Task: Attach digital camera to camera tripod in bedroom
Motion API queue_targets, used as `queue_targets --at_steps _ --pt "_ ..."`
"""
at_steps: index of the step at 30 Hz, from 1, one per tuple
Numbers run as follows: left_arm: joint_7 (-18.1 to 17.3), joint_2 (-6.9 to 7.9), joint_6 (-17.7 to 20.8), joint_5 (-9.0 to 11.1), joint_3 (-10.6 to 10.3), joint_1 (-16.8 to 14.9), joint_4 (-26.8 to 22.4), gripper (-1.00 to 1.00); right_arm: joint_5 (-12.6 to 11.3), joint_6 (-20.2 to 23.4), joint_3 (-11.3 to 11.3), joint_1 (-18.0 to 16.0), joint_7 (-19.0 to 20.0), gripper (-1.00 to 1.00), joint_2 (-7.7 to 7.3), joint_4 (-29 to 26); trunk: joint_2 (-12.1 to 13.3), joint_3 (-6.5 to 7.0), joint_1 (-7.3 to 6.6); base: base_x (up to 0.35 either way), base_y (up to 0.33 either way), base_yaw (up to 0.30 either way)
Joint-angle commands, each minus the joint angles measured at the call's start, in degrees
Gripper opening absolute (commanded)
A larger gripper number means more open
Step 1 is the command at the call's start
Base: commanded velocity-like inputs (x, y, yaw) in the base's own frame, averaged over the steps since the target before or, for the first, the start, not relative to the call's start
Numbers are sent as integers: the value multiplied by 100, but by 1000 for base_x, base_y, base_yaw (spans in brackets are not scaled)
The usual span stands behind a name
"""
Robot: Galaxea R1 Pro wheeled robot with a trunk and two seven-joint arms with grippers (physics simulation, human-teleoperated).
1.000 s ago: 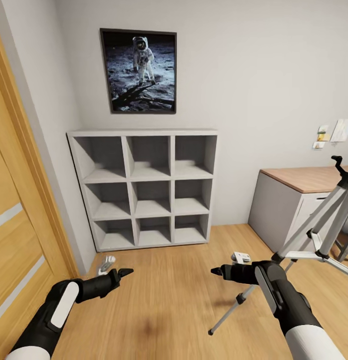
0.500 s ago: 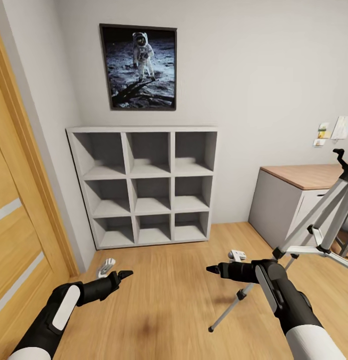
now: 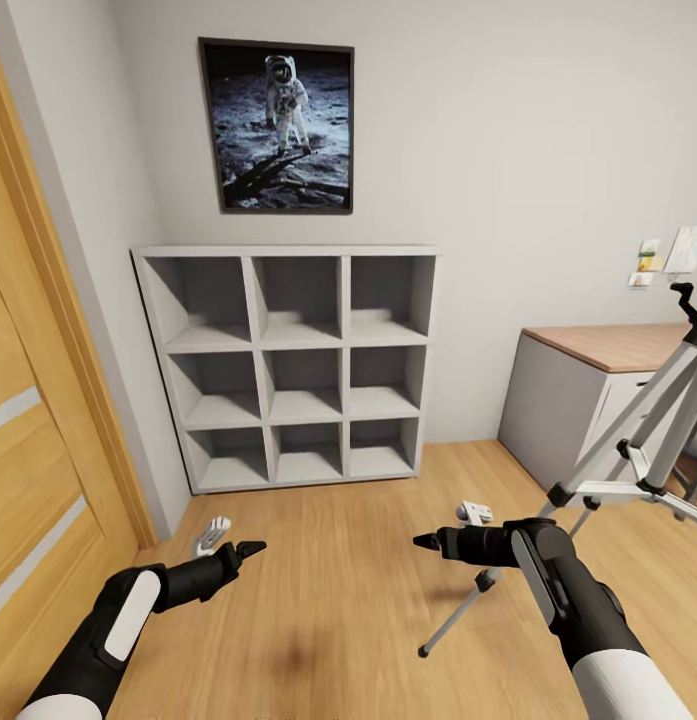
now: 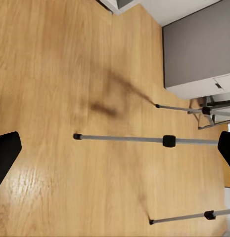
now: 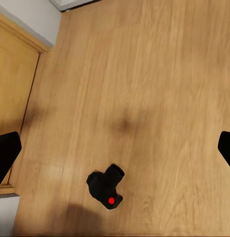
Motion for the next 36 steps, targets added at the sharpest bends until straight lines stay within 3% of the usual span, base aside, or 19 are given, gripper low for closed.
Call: queue_targets --at_steps 1,36 --pt "-24 -3 35 -8 15 -4 -3 100 -48 73 -7 -3 -15 100 0 -7 -44 -24 22 0 0 0" --pt "-57 14 32 -14 42 -4 -9 100 -46 194 6 -2 -15 100 23 -120 -1448 -653 791 0 0 0"
